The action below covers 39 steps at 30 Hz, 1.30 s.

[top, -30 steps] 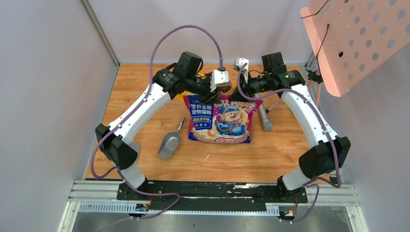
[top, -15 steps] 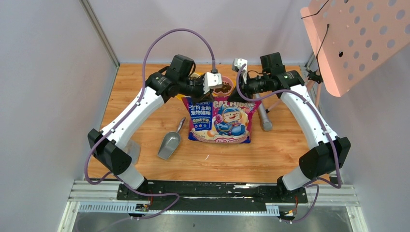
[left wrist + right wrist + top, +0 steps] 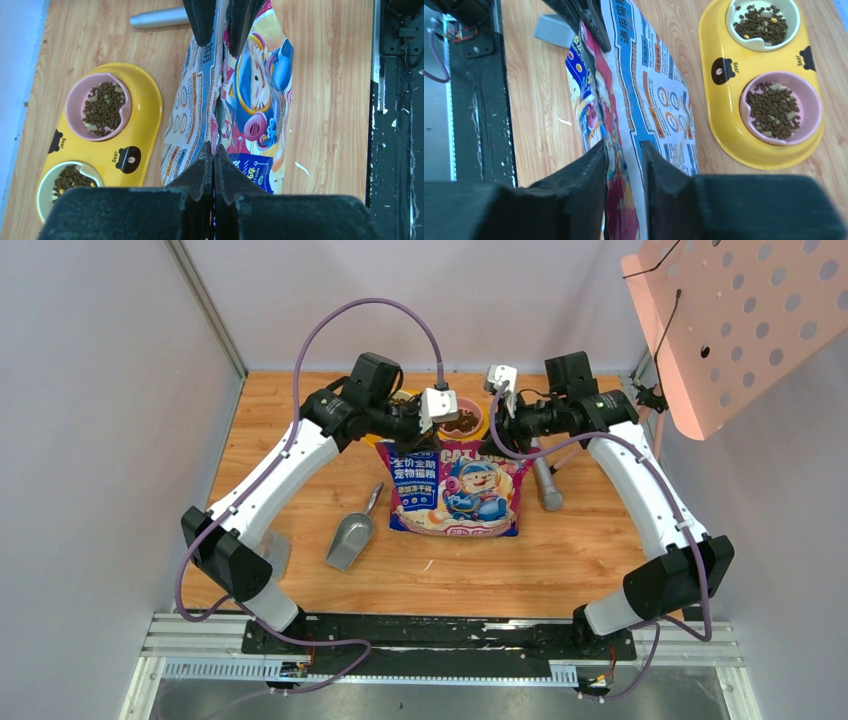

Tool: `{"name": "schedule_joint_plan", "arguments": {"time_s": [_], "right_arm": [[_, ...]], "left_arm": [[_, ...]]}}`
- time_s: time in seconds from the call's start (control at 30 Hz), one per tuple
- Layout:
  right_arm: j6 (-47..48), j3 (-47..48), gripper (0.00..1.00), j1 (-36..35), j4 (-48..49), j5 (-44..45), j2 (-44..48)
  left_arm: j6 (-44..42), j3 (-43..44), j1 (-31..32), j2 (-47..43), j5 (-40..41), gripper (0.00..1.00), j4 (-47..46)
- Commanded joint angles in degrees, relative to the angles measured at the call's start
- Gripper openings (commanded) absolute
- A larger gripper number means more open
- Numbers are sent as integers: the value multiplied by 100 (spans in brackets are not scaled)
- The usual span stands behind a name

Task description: Serve the pet food

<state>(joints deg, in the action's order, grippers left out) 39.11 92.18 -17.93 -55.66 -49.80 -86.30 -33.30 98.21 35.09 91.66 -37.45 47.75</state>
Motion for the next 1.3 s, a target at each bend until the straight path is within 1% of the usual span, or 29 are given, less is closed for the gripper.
{"name": "schedule_joint_plan", "arguments": {"time_s": [0.0,0.07,0.13,0.17,0.27,0.3,0.33,0.43,0.57,0.63,0.7,0.73,0.77,0.8,0.83,0.93,1.0,1.07,1.1,1.13,1.2,1.23,1.27], "right_arm": [[426,-55,35,263,-233,385,380],[636,-92,38,391,-392,436,413],[769,-80,35,485,-529,449,405],[795,-64,31,524,-573,428,383],[800,33,7,586,-672,295,298],[800,70,1,599,-693,238,276],[792,88,0,606,-698,208,254],[761,112,1,630,-699,219,221],[606,223,26,765,-720,252,162],[693,265,29,850,-733,270,165],[863,234,27,904,-733,338,215],[948,190,21,914,-741,400,233],[1062,155,10,924,-775,440,250],[1146,113,1,924,-798,471,266],[1192,95,0,931,-812,470,271],[1143,198,0,925,-849,427,184],[1017,306,12,932,-852,462,115],[976,324,26,935,-860,538,138],[1001,291,30,937,-859,568,178],[1039,239,32,945,-855,588,226],[1110,116,32,959,-838,630,314],[1115,67,28,965,-834,641,332],[1103,31,18,974,-837,628,349]], "left_arm": [[79,146,-34,-167,-287,0,142],[84,152,-35,-147,-289,0,141],[97,154,-29,-134,-291,0,124],[101,150,-29,-125,-296,0,123],[112,141,-34,-106,-299,0,104],[113,139,-36,-102,-298,0,108],[117,137,-35,-102,-298,0,109],[107,137,-37,-108,-292,0,131],[104,133,-75,-121,-323,0,168],[81,141,-97,-122,-324,0,194],[83,149,-106,-117,-326,0,209],[80,149,-116,-110,-333,0,213],[92,151,-125,-98,-338,0,216],[94,153,-125,-96,-354,0,213],[99,154,-132,-96,-357,0,194],[134,154,-176,-106,-433,0,151],[212,151,-238,-120,-516,0,116],[261,188,-288,-129,-587,0,135],[269,228,-302,-130,-623,0,154],[266,244,-308,-130,-636,0,200],[227,273,-314,-143,-643,0,265],[203,272,-316,-151,-648,0,276],[188,270,-323,-154,-653,0,296]]}}
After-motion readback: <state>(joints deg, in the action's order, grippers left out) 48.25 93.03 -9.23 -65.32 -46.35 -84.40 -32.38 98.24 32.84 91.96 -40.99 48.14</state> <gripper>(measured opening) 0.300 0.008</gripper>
